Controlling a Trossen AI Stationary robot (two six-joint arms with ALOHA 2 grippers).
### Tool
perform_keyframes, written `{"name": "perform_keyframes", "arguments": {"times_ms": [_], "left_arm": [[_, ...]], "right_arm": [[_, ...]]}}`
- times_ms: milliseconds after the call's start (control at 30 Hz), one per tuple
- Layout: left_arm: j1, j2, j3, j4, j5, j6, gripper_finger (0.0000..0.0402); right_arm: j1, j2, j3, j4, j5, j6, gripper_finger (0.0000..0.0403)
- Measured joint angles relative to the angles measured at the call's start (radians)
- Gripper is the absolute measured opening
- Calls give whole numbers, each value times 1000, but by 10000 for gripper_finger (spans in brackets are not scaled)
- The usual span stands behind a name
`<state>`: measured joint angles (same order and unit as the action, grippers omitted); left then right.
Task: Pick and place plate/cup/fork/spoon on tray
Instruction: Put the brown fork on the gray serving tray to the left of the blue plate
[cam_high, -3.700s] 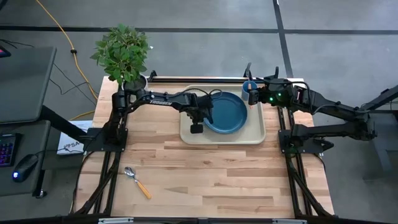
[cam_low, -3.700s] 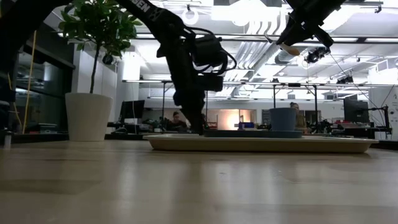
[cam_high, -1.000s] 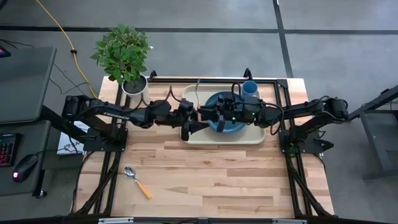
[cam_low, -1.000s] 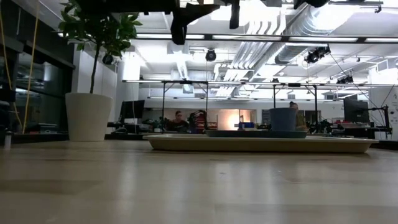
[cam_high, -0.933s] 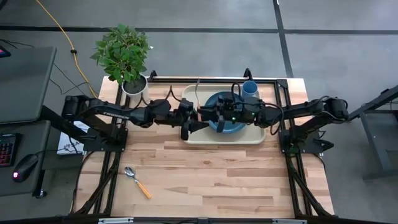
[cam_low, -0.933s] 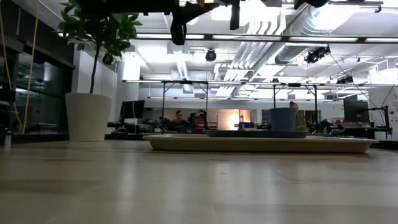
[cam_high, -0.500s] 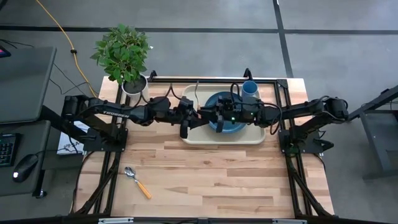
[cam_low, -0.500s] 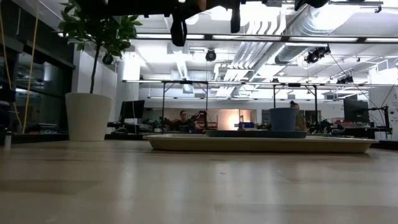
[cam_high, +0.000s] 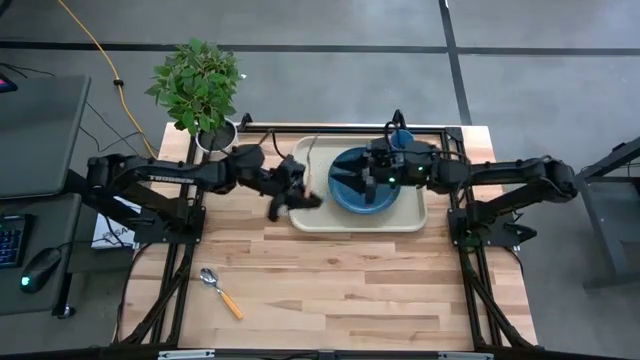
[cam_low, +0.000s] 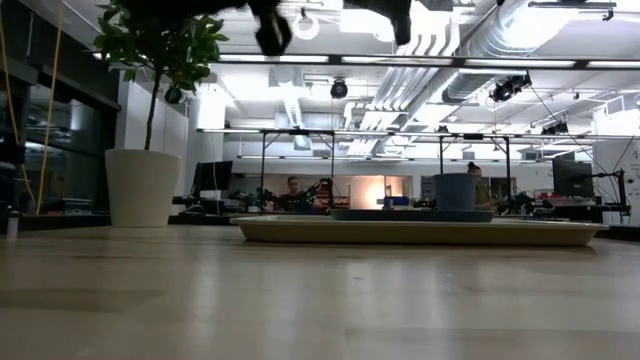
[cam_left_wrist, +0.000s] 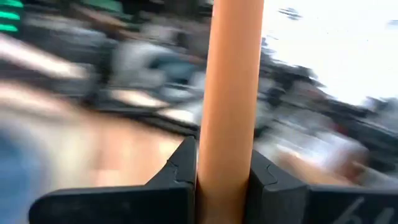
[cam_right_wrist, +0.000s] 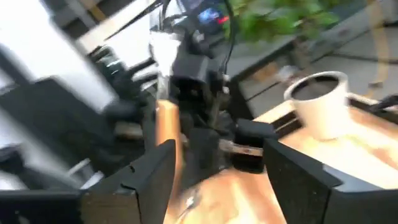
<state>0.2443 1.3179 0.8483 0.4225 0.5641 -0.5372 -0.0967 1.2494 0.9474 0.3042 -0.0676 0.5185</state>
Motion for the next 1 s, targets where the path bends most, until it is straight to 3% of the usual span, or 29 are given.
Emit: {"name": "perform_keyframes", "arguments": {"times_ms": [100, 300, 567, 767, 1000], "left_arm": [[-25, 5, -2, 117, 216, -137, 35], [-73, 110, -6, 248, 325, -372, 35], [-97, 247, -5, 516, 329, -546, 35], [-71, 247, -5, 517, 315, -535, 35], [-61, 247, -4, 488, 309, -526, 35]], "right_arm": [[-14, -14, 0, 45, -113, 6, 239], [-12, -2, 0, 145, -173, -19, 240], [0, 17, -1, 146, -232, -28, 240], [23, 16, -1, 176, -272, -31, 239], [33, 16, -1, 168, -177, -72, 188]]}}
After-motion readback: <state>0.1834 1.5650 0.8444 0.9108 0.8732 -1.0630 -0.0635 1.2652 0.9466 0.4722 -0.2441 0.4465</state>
